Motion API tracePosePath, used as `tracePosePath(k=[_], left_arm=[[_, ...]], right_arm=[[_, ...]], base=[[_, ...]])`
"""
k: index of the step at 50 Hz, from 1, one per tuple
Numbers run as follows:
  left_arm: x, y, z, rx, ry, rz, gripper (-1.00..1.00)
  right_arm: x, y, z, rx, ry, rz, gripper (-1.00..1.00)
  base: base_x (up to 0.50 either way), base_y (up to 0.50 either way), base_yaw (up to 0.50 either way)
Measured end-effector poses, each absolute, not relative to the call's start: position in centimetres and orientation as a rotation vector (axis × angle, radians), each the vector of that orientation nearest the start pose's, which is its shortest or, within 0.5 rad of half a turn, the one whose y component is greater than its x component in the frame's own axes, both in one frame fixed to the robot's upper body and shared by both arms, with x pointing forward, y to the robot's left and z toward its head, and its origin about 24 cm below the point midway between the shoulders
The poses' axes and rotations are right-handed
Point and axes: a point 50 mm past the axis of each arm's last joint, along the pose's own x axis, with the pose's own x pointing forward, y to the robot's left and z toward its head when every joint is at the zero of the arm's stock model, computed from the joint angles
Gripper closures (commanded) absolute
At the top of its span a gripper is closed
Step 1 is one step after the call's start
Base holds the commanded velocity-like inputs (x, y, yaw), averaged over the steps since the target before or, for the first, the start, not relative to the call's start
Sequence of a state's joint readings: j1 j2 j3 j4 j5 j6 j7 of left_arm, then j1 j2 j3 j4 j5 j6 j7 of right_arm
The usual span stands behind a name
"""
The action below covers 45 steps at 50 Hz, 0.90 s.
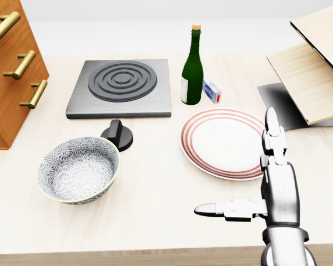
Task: Pick up the akita bowl and put it on the plate.
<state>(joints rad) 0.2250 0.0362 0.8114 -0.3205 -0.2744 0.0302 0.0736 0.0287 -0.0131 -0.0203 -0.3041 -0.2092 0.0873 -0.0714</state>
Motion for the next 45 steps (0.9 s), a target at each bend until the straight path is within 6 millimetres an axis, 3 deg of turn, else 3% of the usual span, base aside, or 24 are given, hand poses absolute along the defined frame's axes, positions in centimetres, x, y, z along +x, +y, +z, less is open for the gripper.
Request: tracePosePath(k=[45], left_arm=[[12.20, 33.86, 8.70, -0.013, -0.188, 0.885, -1.00]], right_arm=[[24.17, -15.78, 10.19, -0.197, -0.211, -0.103, -1.00]], base=[[0.00, 0.00, 0.00]])
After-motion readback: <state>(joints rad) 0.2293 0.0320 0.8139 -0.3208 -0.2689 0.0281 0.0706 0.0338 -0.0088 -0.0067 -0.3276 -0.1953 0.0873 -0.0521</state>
